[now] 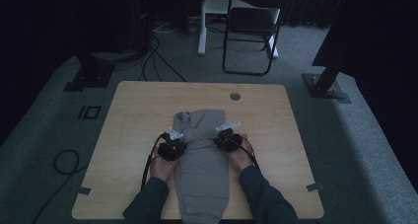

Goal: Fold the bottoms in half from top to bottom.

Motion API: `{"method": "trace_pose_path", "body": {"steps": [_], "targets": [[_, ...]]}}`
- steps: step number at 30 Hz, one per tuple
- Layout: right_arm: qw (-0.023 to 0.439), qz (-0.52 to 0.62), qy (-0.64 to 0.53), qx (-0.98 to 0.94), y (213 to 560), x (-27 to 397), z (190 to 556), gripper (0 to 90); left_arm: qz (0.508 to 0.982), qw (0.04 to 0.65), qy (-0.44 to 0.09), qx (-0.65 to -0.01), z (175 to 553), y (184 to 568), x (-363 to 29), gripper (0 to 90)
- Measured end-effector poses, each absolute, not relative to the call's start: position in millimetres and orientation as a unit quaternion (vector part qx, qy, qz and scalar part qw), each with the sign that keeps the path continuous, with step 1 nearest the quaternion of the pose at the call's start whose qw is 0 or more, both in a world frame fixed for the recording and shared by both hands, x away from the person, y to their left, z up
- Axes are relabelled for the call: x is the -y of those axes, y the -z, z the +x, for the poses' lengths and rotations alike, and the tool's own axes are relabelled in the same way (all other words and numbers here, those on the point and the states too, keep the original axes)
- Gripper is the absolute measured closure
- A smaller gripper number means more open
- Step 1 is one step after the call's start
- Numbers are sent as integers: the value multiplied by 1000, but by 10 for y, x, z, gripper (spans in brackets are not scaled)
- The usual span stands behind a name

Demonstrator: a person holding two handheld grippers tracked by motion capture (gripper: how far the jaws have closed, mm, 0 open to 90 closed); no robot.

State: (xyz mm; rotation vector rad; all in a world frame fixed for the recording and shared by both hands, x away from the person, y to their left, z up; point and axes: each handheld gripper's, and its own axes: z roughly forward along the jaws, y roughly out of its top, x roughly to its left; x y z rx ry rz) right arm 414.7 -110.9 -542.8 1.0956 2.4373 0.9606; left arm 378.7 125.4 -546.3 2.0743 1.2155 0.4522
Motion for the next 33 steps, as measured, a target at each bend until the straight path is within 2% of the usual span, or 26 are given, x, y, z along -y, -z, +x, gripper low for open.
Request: {"method": "trace_pose_path", "body": {"steps": [5,11,16,23,27,30,33], "targets": [[147,399,-330,-843,5415,1025,4326,848,792,331,-185,-479,4009,5451,-1281,853],[145,409,-335,-836,5343,992,4445,857,791,334,-176,-481,4084,5333,-1322,856],[160,394,-380,-822,5022,1072,4313,856,784,377,-198,-453,3933,4947,-1364,857],[165,368,-435,-805,4636,1232,3888,856,778,425,-211,-412,3439,4570,-1428,856],[161,342,-435,-817,4700,1234,3534,856,786,419,-204,-406,3155,4693,-1469,855],[163,321,-408,-839,4916,1198,3308,855,795,404,-181,-415,2963,4979,-1462,854],[146,323,-383,-853,5161,1185,3203,854,805,383,-158,-425,2874,5251,-1451,853]]}}
